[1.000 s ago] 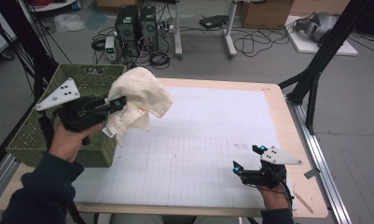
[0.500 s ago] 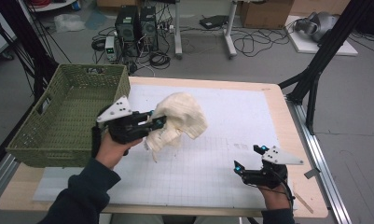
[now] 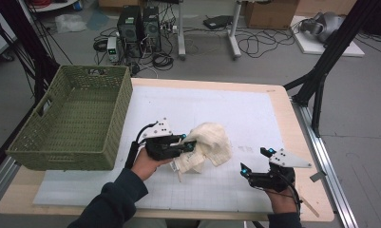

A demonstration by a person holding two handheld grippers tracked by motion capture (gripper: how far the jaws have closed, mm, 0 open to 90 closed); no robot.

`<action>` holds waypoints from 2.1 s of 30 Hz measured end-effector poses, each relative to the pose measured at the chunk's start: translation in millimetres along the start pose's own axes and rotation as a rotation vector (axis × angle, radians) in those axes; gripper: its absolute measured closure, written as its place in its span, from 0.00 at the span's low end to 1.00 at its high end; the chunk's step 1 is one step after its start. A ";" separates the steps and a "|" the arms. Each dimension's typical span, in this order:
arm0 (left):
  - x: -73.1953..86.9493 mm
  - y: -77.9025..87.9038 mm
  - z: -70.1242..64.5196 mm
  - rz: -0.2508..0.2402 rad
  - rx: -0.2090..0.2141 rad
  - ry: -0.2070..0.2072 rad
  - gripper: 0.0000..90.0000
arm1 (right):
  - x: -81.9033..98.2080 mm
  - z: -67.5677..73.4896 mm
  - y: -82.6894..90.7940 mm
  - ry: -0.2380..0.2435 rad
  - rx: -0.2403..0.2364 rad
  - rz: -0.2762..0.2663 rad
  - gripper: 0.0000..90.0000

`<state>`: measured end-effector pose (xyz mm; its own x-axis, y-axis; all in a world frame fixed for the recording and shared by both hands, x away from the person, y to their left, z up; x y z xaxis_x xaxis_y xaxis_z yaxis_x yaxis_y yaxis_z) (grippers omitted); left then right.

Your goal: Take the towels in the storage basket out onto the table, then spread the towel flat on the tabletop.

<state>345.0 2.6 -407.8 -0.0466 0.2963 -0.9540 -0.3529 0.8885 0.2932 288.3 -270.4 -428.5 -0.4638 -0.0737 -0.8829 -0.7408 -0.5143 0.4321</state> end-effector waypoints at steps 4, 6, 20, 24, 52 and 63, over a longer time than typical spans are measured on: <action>18.4 -11.9 2.0 0.048 0.000 0.025 0.84 | 0.3 0.0 0.2 -0.003 -0.001 0.001 0.09; 29.1 -16.1 4.8 0.086 -0.007 0.028 0.84 | 0.2 -0.7 0.3 -0.003 0.000 -0.001 0.09; 53.9 -6.0 29.1 0.207 -0.229 0.086 0.23 | 2.0 -3.3 -0.8 -0.008 0.005 0.007 0.09; 48.7 18.0 32.6 0.167 -0.247 0.084 0.23 | 2.6 -2.2 -2.3 -0.017 0.000 0.021 0.09; 68.7 98.2 18.7 0.056 -0.348 0.081 0.23 | 0.6 1.7 -17.5 -0.015 -0.011 0.043 0.09; 70.9 96.2 17.8 0.069 -0.345 0.087 0.23 | 0.7 0.1 -15.9 0.002 -0.007 0.030 0.09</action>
<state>324.3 115.3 -446.2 -0.1552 0.3074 -0.9388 -0.6400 0.6927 0.3326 299.7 -262.1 -435.9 -0.4847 -0.0905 -0.8700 -0.7233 -0.5179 0.4568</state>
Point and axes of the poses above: each handheld gripper's, and its own axes: y roughly backward along the jaws, x roughly out of its underside, z roughly to its left, the point moved 6 cm from there along -y, roughly forward along the jaws, and after that the axes turned 13 degrees about -y, right-handed, at the moved point
